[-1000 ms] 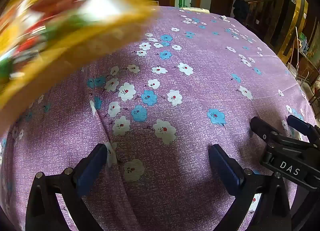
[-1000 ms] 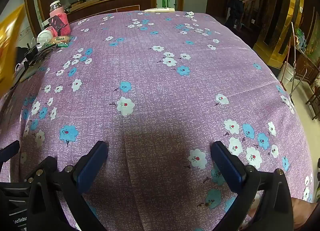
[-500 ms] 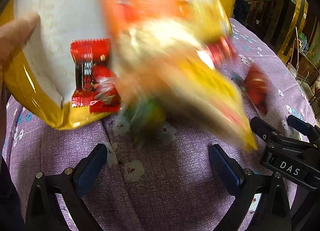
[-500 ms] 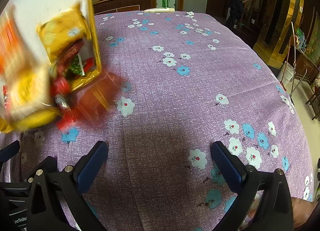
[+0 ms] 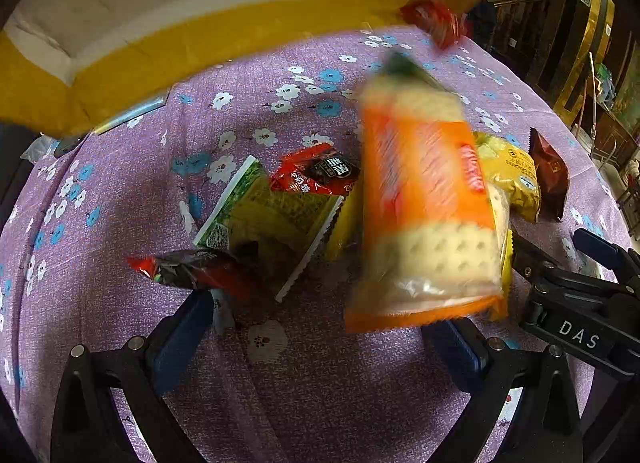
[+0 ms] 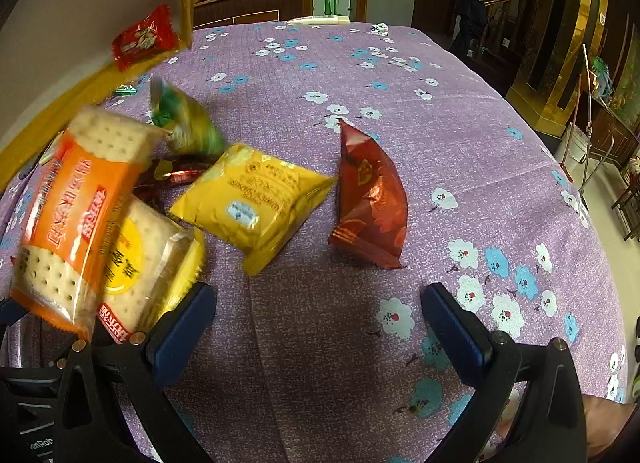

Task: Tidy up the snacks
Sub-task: 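Pour the snacks out of the yellow box onto the tablecloth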

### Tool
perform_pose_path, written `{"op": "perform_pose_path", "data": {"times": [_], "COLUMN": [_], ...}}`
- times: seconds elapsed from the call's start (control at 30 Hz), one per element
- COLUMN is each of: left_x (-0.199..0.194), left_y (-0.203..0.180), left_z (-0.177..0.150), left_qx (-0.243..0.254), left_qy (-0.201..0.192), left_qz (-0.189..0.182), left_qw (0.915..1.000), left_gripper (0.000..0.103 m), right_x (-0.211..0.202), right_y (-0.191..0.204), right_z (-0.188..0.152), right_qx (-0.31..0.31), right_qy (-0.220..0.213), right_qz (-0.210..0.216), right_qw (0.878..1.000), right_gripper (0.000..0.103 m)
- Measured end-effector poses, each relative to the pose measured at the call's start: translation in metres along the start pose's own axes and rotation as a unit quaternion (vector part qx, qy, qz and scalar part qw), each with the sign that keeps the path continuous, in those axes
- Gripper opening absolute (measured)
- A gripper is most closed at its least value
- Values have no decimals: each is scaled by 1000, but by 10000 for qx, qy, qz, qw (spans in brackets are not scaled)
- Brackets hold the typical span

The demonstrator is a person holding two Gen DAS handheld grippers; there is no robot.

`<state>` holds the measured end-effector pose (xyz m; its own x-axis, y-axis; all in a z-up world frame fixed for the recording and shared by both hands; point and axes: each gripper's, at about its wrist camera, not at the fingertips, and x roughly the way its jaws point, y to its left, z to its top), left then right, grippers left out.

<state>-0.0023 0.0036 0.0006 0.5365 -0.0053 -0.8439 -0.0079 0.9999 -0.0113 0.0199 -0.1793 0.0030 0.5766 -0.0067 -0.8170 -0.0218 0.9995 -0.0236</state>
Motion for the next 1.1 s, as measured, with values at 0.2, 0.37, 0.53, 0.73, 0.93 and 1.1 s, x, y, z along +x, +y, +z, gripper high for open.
{"op": "perform_pose_path", "data": {"times": [0.2, 0.37, 0.53, 0.73, 0.93, 1.1], "left_x": [2, 2, 2, 2, 2, 2], "left_y": [-3, -3, -3, -3, -4, -3], "left_z": [0, 0, 0, 0, 0, 0], "left_qx": [1, 1, 0, 0, 0, 1], "left_qy": [0, -1, -1, -1, 0, -1], "left_qz": [0, 0, 1, 1, 1, 1], "left_qw": [10000, 10000, 10000, 10000, 10000, 10000], "left_gripper": [103, 103, 103, 103, 103, 103], "right_x": [0, 0, 0, 0, 0, 0], "right_y": [-1, 0, 0, 0, 0, 1], "right_z": [0, 1, 1, 0, 0, 1], "right_qx": [1, -1, -1, -1, -1, -2], "right_qy": [-1, -2, -2, -3, -3, -3], "right_qz": [1, -1, -2, -3, -4, -4], "right_qw": [10000, 10000, 10000, 10000, 10000, 10000], "right_gripper": [103, 103, 103, 103, 103, 103]}}
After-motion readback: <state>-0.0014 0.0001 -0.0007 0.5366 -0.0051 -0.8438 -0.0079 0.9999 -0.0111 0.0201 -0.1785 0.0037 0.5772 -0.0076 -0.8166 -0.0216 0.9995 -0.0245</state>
